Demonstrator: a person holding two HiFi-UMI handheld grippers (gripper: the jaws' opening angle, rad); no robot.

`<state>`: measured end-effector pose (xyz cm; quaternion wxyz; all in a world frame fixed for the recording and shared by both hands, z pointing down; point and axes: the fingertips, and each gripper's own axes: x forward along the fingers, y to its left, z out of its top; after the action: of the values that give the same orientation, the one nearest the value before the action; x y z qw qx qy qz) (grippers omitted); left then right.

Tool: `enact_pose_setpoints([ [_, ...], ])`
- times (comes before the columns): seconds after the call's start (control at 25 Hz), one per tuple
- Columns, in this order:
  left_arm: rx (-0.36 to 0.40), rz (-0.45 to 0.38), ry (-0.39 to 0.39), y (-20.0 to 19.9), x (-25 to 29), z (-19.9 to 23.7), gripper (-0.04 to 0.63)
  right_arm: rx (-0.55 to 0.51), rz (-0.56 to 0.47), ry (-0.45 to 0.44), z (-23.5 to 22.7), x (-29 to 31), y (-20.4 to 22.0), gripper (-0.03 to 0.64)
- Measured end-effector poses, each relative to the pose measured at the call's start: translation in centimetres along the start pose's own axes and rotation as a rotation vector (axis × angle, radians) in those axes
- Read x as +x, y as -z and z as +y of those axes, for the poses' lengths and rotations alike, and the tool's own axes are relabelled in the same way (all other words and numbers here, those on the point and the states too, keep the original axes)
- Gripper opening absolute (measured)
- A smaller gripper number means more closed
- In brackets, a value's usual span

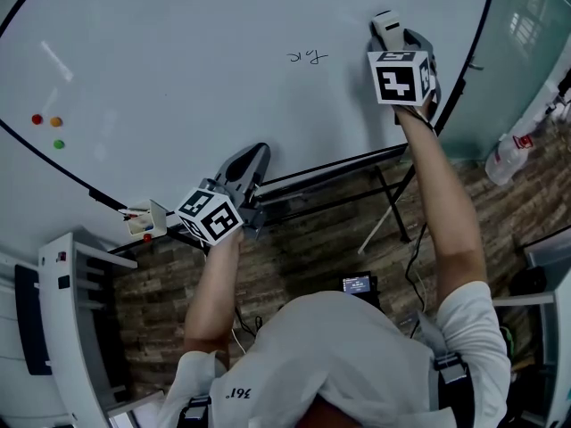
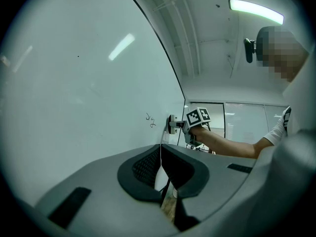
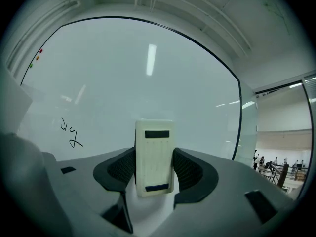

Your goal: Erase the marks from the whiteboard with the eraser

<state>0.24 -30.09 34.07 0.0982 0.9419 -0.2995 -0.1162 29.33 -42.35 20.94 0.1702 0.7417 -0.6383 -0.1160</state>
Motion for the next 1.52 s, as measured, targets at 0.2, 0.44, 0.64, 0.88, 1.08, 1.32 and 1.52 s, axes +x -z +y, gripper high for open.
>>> enact_pose_setpoints([
  [0.2, 0.002, -0.006, -0.005, -0.5, -1.2, 0.4, 0.008, 0.031, -0.044, -0.029, 1.9, -1.4, -1.0, 0.253],
  [0.44, 0.002, 0.007, -0.03, -0.6, -3.5, 0.9, 0.008, 0.019, -0.077, -0.121, 7.1, -3.2, -2.3, 0.253],
  [0.64, 0.008, -0.005, -0.049, -1.2, -6.0, 2.4, 0.008, 0.009, -0.091, -0.167, 11.4, -4.1, -3.5, 0.253],
  [0.88, 0.006, -0.03, -0.08, -2.0, -9.3, 4.0, 0.008, -0.009, -0.117, -0.227, 17.1, -5.2, -5.5, 0.253],
  [1.08, 0.003, -0.043, -0.107, -2.4, -11.6, 5.6, 0.008, -0.04, -0.13, -0.297, 22.7, -6.1, -6.9, 0.253],
  [1.32, 0.006, -0.063, -0.141, -3.0, -13.9, 6.6, 0.008, -0.058, -0.148, -0.365, 27.7, -7.1, -8.2, 0.253],
  [1.52, 0.0, -0.078, -0.168, -3.4, -16.4, 7.9, 0.008, -0.07, -0.164, -0.414, 32.2, -8.0, -9.5, 0.253],
])
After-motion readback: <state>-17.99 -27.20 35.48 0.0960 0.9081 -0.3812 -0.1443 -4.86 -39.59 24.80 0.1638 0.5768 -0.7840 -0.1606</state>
